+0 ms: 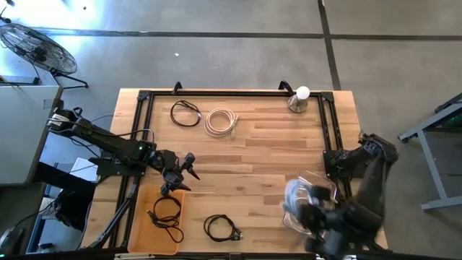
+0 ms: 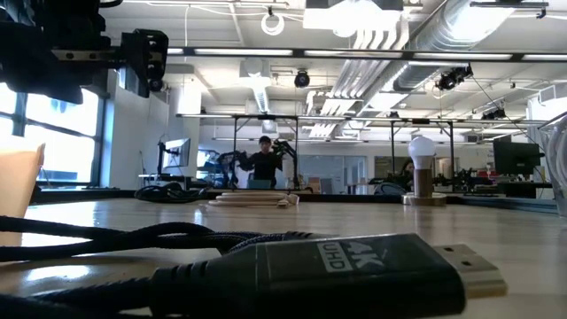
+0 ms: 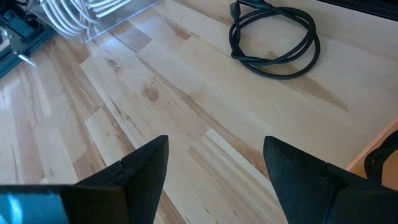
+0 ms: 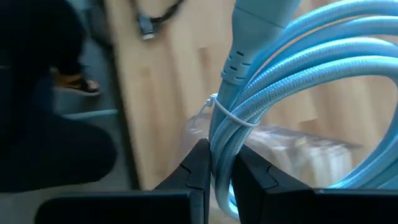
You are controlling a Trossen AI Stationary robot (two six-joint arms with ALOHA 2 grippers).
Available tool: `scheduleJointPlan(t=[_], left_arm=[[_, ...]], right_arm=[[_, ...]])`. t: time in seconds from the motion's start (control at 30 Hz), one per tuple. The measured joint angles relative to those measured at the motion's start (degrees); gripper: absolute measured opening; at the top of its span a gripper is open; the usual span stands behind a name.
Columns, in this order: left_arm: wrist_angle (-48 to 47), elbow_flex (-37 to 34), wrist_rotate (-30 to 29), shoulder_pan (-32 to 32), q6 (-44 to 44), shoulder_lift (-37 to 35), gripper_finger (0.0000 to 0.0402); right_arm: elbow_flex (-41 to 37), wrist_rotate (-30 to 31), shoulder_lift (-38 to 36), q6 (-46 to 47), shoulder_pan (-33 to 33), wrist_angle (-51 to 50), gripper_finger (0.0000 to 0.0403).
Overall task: Sort HDMI cables
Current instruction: Put the blue HDMI cable into the transparent bin
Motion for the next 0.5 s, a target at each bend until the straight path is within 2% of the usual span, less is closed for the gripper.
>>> scheduleJointPlan(t=[0.13,0.23,0.33,0.5], left_arm=[[0.0,0.0,0.0,0.0,0.09,0.0,0.0257],[0.0,0.0,0.01,0.0,0.15,0.0,0.0257],[0.0,0.0,0.02,0.0,0.15,0.0,0.0257],[0.0,0.0,0.04,0.0,0.15,0.0,0.0257]], right_arm=[[-1.68,3.79,0.0,4.29,5.81,3.88,0.0033],[-4.06,4.82,0.0,7.69,7.57,4.95,0.0033],[-8.03,1.73,0.0,10.7,7.35,5.39,0.0033],[-15.79,-8.05,0.0,13.16,5.12,8.13,0.0033]])
